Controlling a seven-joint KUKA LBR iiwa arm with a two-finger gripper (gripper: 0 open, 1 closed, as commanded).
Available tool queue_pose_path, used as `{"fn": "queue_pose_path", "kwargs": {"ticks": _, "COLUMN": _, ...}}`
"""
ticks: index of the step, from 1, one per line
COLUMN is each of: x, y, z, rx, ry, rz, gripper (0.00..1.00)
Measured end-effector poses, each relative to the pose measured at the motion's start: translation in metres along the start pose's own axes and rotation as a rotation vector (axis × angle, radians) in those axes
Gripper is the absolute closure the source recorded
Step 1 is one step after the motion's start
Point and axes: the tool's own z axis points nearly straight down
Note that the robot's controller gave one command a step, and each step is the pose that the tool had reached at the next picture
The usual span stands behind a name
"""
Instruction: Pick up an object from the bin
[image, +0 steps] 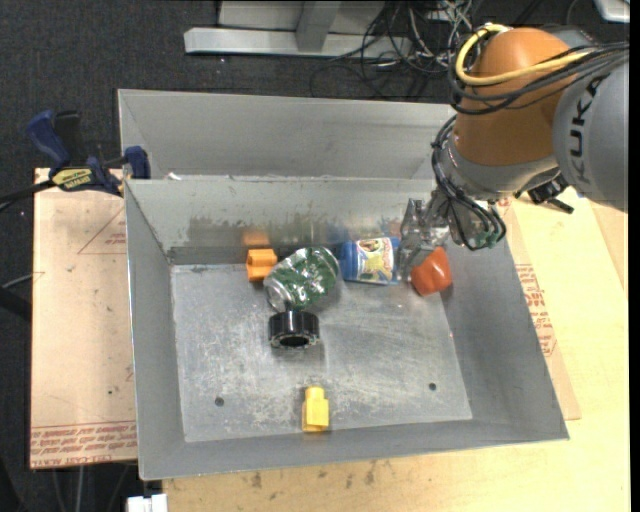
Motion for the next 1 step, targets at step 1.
{"fn": "queue_pose_path", "kwargs": {"ticks": 1, "x": -0.0009, "y": 0.0434, "z": 0.0684, "rx": -0.001, "ry": 0.001, "rz": 0.015, "gripper": 0.0}}
